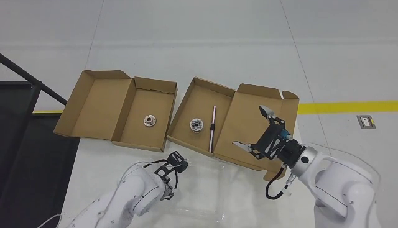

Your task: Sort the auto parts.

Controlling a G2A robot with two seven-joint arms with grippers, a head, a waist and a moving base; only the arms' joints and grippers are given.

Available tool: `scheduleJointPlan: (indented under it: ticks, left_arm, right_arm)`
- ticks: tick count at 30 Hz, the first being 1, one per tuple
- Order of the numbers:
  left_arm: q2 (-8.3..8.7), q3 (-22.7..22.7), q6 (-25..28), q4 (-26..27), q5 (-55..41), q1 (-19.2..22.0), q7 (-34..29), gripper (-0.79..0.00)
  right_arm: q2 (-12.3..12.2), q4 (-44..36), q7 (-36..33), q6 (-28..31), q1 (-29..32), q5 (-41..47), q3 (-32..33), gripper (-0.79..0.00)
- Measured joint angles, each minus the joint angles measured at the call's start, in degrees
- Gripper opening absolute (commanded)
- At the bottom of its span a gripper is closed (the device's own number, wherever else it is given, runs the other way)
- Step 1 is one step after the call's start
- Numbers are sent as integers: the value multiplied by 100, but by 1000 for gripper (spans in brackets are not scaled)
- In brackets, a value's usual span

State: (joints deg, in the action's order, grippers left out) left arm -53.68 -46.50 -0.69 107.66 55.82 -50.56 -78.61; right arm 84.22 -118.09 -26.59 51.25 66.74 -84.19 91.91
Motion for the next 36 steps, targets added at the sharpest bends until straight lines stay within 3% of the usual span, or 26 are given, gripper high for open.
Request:
scheduleJointPlan:
  ticks: [5, 8, 14, 17, 30, 36]
  left_arm:
    - [258, -1111, -13, 842, 54, -584, 160, -785]
    - [390, -1818, -4, 1080, 300, -958, 275, -785]
    - [540, -3151, 64, 1287, 113, -1626, 741, -785]
    - [563, -3610, 94, 1296, -72, -1818, 954, -785]
    - [558, -3551, 77, 1262, -77, -1819, 973, -785]
    - [465, -3489, -729, 265, 49, -1449, 1611, -785]
  right_arm:
    - [0, 0, 0, 0, 0, 0, 0, 0]
    - [0, 0, 0, 0, 0, 0, 0, 0]
    - [0, 0, 0, 0, 0, 0, 0, 0]
    - [0, 0, 0, 0, 0, 0, 0, 0]
    - [0, 0, 0, 0, 0, 0, 0, 0]
    - [0, 0, 0, 0, 0, 0, 0, 0]
